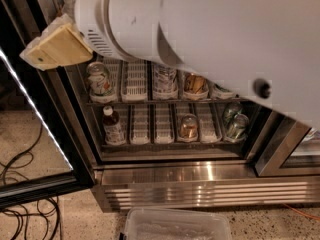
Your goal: Pick water bottle from top shelf of fridge
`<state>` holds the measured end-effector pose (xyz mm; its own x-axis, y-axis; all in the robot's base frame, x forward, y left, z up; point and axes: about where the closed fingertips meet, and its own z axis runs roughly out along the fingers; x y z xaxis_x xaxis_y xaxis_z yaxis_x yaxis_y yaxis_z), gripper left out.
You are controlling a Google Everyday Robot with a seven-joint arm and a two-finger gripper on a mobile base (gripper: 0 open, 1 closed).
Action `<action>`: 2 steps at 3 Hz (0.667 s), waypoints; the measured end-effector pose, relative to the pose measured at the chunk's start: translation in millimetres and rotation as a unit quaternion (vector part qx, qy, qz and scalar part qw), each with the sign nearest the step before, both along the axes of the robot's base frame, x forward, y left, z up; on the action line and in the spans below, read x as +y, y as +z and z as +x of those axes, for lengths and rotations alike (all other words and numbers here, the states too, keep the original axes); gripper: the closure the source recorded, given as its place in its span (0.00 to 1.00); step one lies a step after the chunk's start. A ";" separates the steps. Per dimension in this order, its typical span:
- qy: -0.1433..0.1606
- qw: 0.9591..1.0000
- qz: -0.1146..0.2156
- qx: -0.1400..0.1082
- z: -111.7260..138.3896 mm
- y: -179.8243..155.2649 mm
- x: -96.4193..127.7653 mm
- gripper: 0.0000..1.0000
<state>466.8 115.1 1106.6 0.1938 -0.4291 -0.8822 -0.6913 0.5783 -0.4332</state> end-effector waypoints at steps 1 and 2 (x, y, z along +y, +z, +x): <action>0.000 1.000 0.000 0.000 0.0 -0.1 0.1 0.00; 0.009 0.999 0.027 0.025 9.1 -27.3 22.5 0.00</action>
Offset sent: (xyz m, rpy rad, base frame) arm 0.0454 0.0551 -0.1085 0.1564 0.1924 0.0404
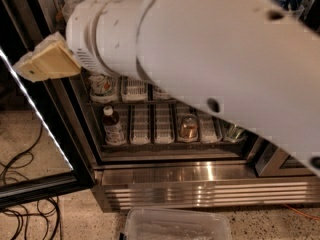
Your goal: Pick water bottle from top shelf of fridge
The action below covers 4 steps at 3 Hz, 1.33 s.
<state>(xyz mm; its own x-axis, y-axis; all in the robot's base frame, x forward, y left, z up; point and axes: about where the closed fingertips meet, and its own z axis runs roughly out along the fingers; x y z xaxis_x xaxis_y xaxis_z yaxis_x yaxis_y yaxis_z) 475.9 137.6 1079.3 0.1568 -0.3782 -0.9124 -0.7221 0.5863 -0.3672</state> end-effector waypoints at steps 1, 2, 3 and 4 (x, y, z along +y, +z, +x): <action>0.003 0.998 0.042 0.044 18.3 -44.2 22.9 0.00; -0.022 0.994 0.072 0.073 29.4 -81.1 28.5 0.00; -0.116 0.985 0.099 0.075 34.8 -105.1 -25.2 0.00; -0.225 0.970 0.088 0.032 26.9 -116.9 -92.3 0.00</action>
Offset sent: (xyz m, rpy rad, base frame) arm 0.0662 0.0648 -0.1258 0.2200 0.2416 -0.1405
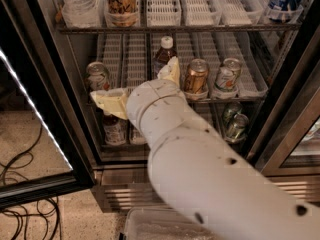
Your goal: Pick water bottle from top shelf of fridge
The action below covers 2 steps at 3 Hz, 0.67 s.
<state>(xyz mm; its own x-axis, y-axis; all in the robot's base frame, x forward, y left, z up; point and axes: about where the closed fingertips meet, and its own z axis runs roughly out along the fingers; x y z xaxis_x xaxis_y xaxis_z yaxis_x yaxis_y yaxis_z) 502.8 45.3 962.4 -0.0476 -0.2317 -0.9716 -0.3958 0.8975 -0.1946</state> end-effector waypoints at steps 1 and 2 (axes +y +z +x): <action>-0.036 0.997 -0.011 -0.065 -2.8 50.7 19.2 0.00; -0.012 0.992 0.000 -0.122 2.3 113.5 65.6 0.00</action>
Offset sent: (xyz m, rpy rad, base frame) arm 0.0130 0.1318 0.1899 -0.0182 -0.4194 0.0809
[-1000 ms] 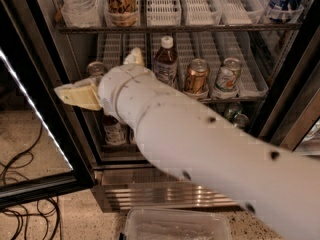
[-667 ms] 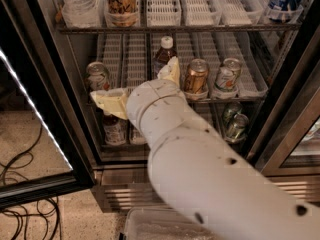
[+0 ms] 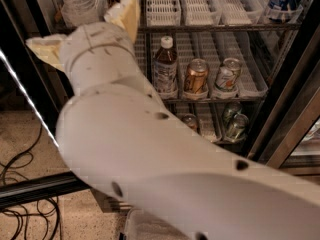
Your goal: Pick water bottle from top shelf of fridge
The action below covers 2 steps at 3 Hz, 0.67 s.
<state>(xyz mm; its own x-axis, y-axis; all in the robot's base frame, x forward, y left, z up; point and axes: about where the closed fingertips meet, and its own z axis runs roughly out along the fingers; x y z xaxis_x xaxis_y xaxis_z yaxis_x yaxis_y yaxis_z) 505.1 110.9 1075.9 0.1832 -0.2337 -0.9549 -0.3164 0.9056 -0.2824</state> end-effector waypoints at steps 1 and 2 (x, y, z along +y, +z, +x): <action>0.036 0.997 -0.013 -0.069 -6.5 68.9 44.4 0.00; 0.036 0.997 -0.012 -0.069 -6.6 68.9 44.4 0.00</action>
Offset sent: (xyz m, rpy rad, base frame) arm 0.0004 0.0353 0.0482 -0.0206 -0.0996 0.0609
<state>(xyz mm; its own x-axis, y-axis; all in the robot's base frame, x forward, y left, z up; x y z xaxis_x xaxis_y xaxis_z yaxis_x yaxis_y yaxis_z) 498.5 155.2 1144.8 0.3293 -0.2386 -0.9136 -0.3369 0.8742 -0.3498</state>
